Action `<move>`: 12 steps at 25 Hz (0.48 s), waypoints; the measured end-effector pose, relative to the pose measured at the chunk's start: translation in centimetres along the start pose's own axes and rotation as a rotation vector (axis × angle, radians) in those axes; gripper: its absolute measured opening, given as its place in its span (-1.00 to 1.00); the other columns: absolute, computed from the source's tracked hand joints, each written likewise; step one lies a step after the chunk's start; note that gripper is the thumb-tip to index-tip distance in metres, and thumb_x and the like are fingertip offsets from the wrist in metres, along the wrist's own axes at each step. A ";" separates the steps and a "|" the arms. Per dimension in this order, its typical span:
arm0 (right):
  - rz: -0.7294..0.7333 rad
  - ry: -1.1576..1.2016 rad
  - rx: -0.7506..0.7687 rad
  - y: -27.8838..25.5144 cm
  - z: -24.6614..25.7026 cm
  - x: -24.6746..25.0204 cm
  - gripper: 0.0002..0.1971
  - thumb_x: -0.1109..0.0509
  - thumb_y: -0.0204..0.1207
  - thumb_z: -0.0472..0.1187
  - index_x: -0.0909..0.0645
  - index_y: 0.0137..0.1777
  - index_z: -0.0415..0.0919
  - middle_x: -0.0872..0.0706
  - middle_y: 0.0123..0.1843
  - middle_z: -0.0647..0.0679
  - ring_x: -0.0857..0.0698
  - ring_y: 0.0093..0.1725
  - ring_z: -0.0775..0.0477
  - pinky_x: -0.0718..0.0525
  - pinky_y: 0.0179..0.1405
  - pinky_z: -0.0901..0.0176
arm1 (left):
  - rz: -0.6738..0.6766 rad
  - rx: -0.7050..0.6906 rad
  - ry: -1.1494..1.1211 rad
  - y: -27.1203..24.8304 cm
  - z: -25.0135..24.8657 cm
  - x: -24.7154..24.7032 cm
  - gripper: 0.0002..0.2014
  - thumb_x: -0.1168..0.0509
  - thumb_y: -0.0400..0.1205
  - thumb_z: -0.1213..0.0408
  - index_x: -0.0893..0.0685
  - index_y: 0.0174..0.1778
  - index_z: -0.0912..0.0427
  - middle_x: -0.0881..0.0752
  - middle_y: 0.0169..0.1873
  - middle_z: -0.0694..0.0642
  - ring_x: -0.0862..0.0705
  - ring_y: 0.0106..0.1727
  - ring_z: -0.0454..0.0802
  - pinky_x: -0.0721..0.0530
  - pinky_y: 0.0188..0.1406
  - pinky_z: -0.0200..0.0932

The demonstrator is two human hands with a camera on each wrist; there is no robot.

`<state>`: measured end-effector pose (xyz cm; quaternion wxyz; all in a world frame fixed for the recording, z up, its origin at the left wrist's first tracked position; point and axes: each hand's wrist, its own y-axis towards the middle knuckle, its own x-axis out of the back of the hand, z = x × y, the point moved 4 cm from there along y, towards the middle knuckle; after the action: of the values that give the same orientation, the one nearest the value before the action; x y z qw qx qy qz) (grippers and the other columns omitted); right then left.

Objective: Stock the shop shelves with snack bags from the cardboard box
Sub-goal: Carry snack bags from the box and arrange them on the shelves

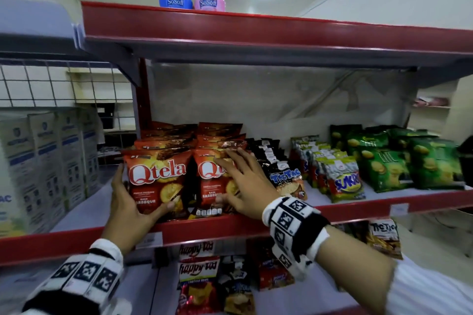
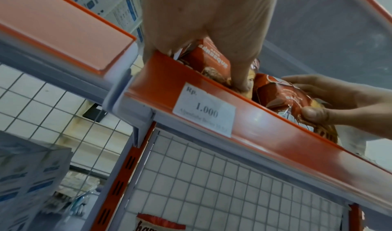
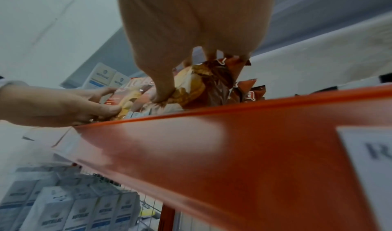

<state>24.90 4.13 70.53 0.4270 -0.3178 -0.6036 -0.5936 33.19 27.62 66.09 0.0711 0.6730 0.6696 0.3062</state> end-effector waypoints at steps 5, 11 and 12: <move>-0.203 0.250 -0.055 -2.6 -1.6 1.0 -0.22 -0.33 0.45 0.29 -0.04 0.61 0.29 0.20 0.71 0.16 0.20 0.69 0.00 0.05 0.60 -0.02 | -0.225 -0.112 0.237 -3.1 -2.7 -1.1 0.01 -0.61 0.26 -0.07 -0.17 0.47 0.19 -0.26 0.45 0.32 -0.26 0.50 0.31 -0.28 0.45 0.38; -0.372 0.342 -0.643 -5.4 -12.3 2.3 -0.43 -0.38 0.54 -0.24 -0.32 0.53 -0.18 -0.43 0.48 -0.26 -0.39 0.49 -0.27 -0.38 0.49 -0.06 | 0.109 -0.663 0.165 -9.2 -10.4 -8.3 -0.74 -0.21 0.55 0.09 -0.40 0.10 0.06 -0.40 0.13 -0.05 -0.42 0.19 -0.15 -0.46 0.24 -0.27; -0.320 0.389 -0.677 -5.5 -13.7 2.0 -0.40 -0.39 0.55 -0.23 -0.26 0.56 -0.20 -0.48 0.45 -0.29 -0.46 0.45 -0.29 -0.45 0.44 -0.04 | 0.262 -0.664 0.195 -9.8 -11.2 -10.7 -0.82 -0.18 0.59 0.14 -0.42 0.10 -0.02 -0.39 0.11 -0.15 -0.39 0.18 -0.28 -0.45 0.22 -0.38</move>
<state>21.05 -10.14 68.89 0.3070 -0.2244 -0.3244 -0.8661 19.99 14.89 66.70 0.1816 0.6608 0.4457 0.5759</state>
